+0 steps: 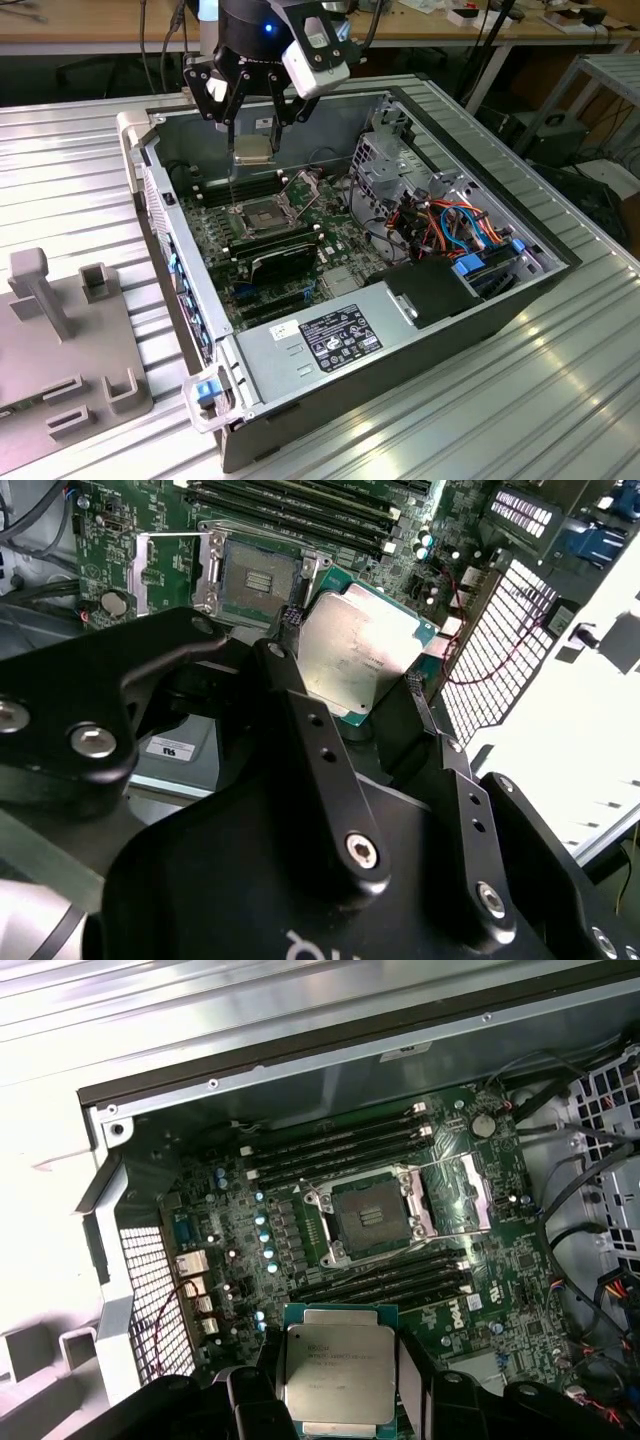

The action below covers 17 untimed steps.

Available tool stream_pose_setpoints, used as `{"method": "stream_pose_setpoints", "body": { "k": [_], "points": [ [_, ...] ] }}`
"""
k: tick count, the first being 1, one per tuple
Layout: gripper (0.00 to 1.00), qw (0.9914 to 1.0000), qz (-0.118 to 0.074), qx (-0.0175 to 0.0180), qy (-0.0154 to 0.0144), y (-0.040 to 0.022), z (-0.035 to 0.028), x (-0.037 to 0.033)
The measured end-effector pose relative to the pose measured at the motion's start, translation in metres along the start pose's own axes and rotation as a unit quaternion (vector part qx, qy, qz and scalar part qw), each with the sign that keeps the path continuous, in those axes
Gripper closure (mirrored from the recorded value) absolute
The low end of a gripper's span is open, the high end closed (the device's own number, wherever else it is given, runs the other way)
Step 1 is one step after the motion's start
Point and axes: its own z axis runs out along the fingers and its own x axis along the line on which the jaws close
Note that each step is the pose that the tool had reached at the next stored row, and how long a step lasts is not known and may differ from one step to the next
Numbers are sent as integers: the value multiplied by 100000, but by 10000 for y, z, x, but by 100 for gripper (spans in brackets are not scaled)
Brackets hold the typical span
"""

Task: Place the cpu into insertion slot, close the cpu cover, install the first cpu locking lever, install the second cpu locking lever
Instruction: 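Place the cpu into insertion slot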

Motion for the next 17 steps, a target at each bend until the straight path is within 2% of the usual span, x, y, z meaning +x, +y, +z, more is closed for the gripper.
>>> {"method": "stream_pose_setpoints", "body": {
  "k": [12,15,17],
  "points": [
    [46,99997,732,30,-37,0,0,-2],
    [46,99988,1532,47,-76,0,0,-2],
    [46,99959,2867,76,-132,1,1,-3]
  ]
}}
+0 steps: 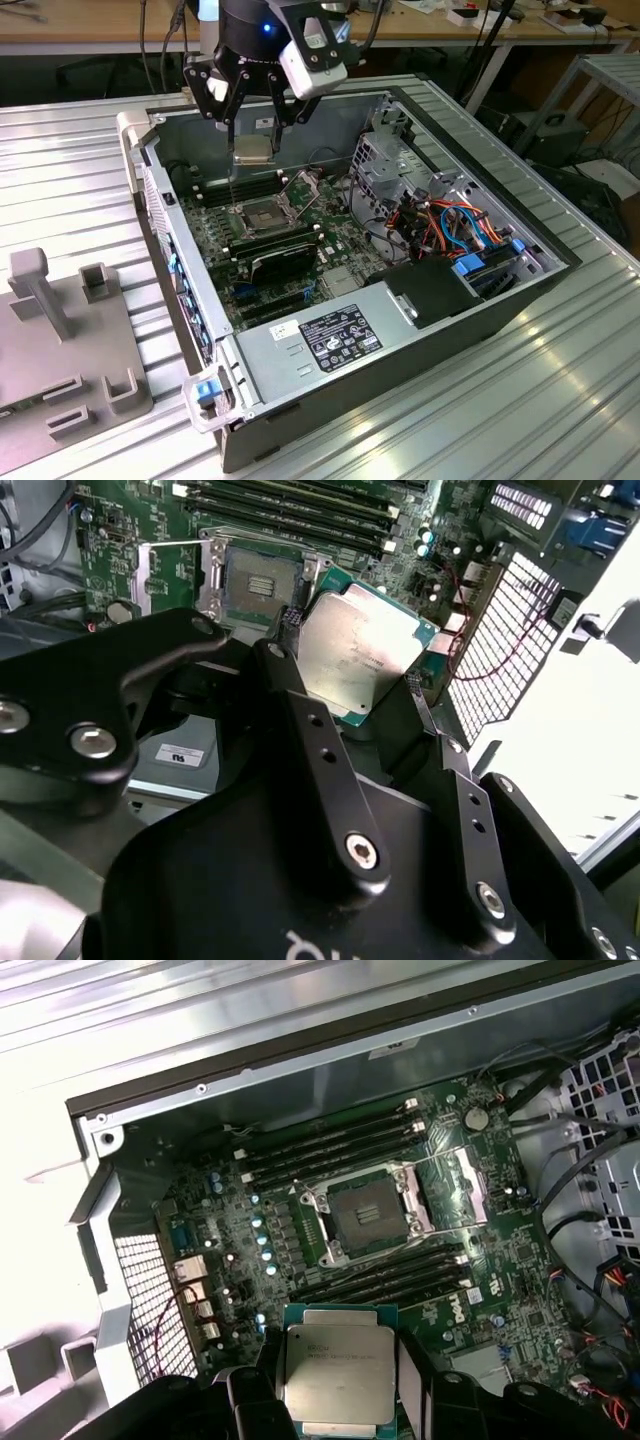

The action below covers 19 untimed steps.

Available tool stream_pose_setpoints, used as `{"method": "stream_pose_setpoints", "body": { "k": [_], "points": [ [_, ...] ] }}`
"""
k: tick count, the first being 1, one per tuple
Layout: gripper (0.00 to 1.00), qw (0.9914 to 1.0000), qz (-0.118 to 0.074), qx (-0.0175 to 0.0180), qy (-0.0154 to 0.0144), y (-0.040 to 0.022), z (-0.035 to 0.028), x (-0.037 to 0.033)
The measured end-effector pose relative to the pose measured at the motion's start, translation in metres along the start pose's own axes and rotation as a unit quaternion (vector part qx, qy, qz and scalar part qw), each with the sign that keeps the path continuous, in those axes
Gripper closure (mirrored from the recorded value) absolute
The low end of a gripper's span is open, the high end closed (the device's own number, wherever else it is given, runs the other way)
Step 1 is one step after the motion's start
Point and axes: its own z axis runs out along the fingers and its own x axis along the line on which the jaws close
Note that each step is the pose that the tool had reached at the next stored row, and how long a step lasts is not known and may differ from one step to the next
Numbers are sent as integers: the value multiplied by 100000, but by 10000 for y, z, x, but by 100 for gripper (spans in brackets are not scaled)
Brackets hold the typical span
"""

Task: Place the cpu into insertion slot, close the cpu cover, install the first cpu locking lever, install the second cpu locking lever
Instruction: 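Place the cpu into insertion slot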

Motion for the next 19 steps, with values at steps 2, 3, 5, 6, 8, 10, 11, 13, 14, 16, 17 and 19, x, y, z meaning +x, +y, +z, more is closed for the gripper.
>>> {"method": "stream_pose_setpoints", "body": {
  "k": [2,3,5,6,8,10,11,13,14,16,17,19],
  "points": [
    [46,99994,1062,27,-49,0,0,-1],
    [46,99987,1583,37,-74,0,1,-1],
    [46,99951,3119,77,-141,0,2,-1],
    [46,99936,3562,85,-161,1,2,-3],
    [46,99929,3751,95,-169,1,2,-4],
    [46,99927,3819,93,-172,1,3,-4],
    [46,99925,3855,98,-174,1,3,-5],
    [46,99922,3940,99,-178,1,4,-4],
    [46,99919,4024,99,-182,1,4,-4],
    [46,99905,4363,97,-200,2,5,-7],
    [46,99897,4530,103,-208,2,6,-7],
    [46,99875,4987,119,-225,2,6,-7]
  ]
}}
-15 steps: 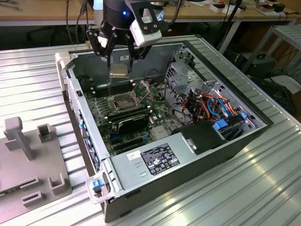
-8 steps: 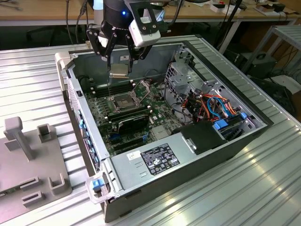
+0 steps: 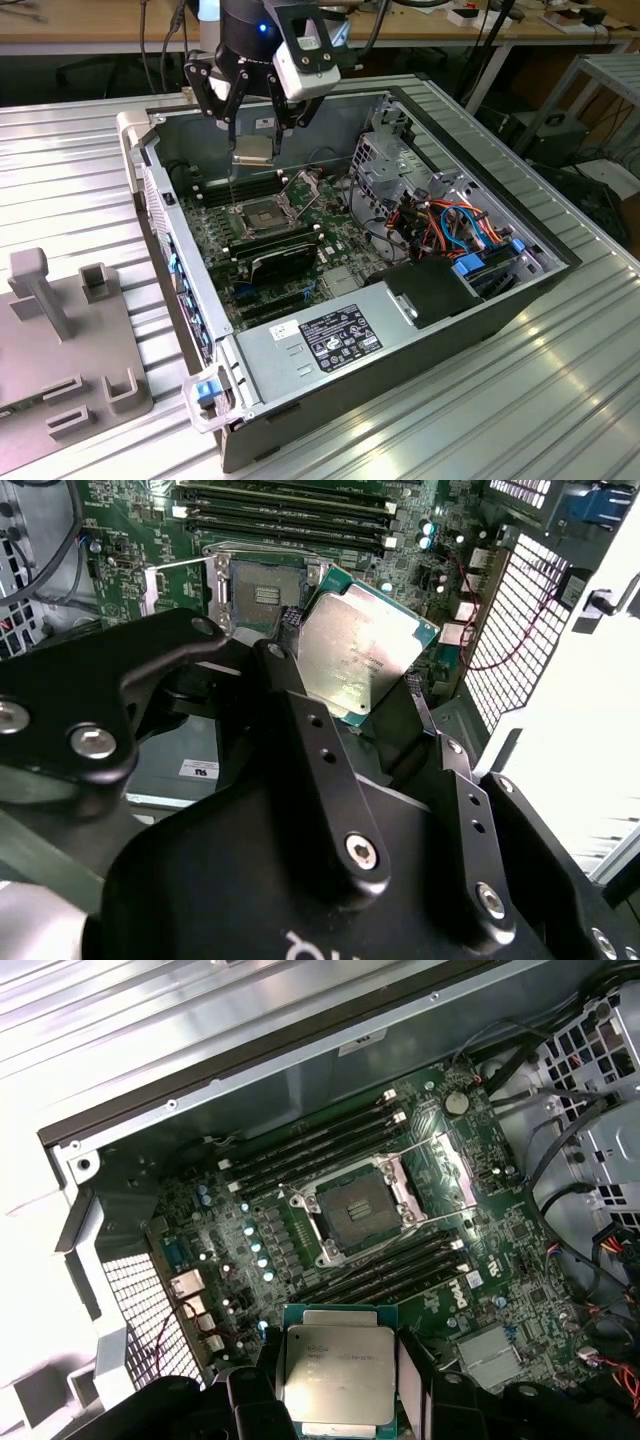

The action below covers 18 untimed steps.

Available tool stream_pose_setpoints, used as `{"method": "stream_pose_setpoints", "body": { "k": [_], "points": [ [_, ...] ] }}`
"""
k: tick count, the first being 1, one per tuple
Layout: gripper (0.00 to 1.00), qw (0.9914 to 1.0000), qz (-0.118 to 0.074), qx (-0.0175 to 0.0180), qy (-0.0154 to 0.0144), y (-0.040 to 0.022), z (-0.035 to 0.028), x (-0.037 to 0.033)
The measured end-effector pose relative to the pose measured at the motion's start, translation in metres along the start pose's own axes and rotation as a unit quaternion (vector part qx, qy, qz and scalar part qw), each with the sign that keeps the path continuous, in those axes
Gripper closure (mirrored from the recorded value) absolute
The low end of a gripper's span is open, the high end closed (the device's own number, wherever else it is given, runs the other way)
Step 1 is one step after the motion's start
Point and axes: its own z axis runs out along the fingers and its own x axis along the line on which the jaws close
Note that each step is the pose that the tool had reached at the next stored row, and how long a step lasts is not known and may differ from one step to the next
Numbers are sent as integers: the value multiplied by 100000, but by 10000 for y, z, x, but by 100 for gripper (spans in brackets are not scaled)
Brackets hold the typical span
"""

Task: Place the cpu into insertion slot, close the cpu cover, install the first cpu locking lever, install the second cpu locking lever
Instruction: 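Place the cpu into insertion slot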

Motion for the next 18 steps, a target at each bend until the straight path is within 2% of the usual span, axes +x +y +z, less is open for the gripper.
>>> {"method": "stream_pose_setpoints", "body": {
  "k": [4,8,11,12,18],
  "points": [
    [46,99986,1683,40,-74,0,3,0],
    [46,99980,1981,36,-91,3,8,-4],
    [46,99973,2310,56,-103,46,17,-59],
    [46,99965,2631,63,-119,70,20,-72],
    [46,99864,5206,125,-234,72,22,-71]
  ]
}}
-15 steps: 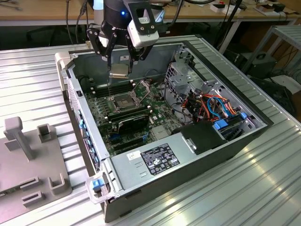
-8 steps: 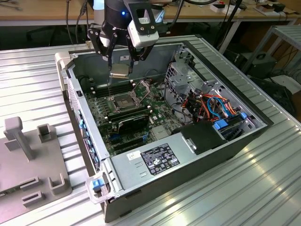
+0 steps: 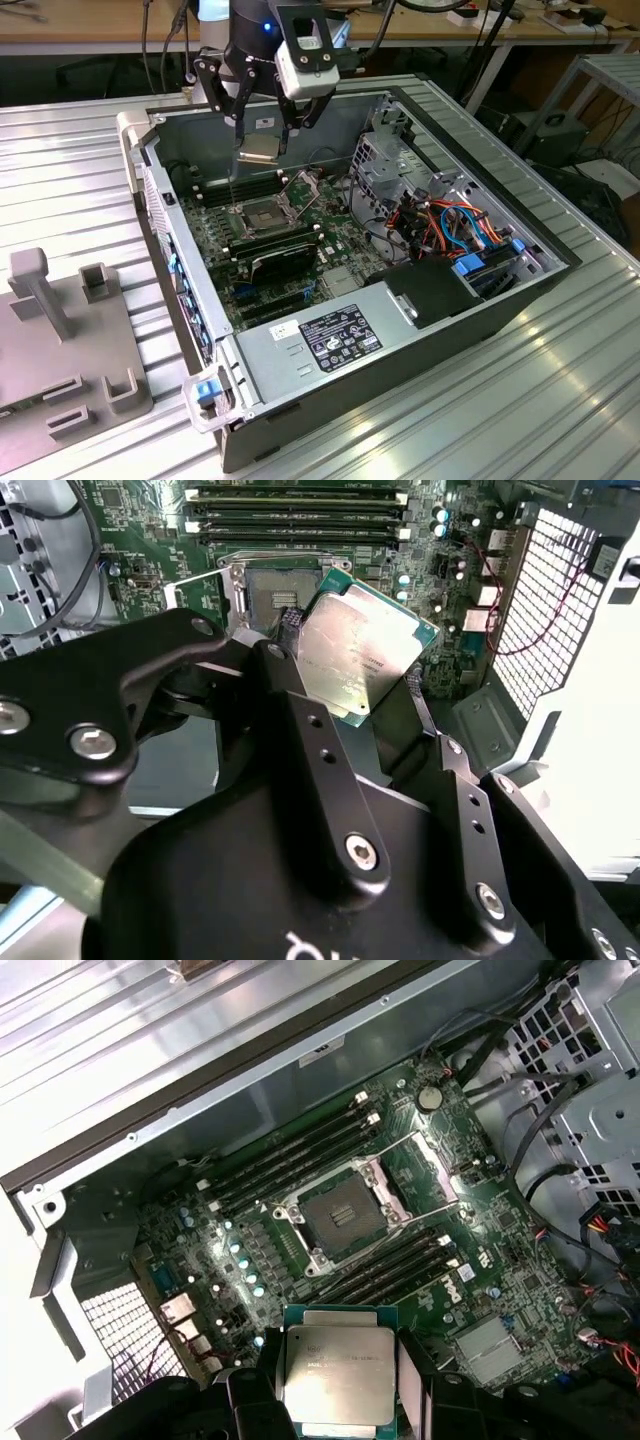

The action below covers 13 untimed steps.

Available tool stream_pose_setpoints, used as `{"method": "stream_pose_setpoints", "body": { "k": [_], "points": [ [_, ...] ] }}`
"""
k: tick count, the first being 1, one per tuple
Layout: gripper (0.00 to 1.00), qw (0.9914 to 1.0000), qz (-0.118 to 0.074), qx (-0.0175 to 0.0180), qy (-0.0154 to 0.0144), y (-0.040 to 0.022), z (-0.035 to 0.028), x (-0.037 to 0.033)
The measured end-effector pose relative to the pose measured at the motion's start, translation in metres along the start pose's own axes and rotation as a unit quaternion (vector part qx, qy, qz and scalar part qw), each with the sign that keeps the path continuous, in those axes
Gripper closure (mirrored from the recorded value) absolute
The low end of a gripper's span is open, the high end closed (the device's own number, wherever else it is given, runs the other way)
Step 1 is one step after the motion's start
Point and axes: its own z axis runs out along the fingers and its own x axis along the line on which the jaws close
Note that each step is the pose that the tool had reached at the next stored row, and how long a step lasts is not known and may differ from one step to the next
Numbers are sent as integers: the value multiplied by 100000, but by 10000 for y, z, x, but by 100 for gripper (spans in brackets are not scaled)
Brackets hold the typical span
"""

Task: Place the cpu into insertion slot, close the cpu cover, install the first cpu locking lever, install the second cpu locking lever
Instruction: 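Place the cpu into insertion slot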

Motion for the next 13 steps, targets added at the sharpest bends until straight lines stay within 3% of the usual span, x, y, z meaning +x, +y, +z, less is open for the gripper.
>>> {"method": "stream_pose_setpoints", "body": {
  "k": [13],
  "points": [
    [46,99935,3595,81,-160,0,2,0]
  ]
}}
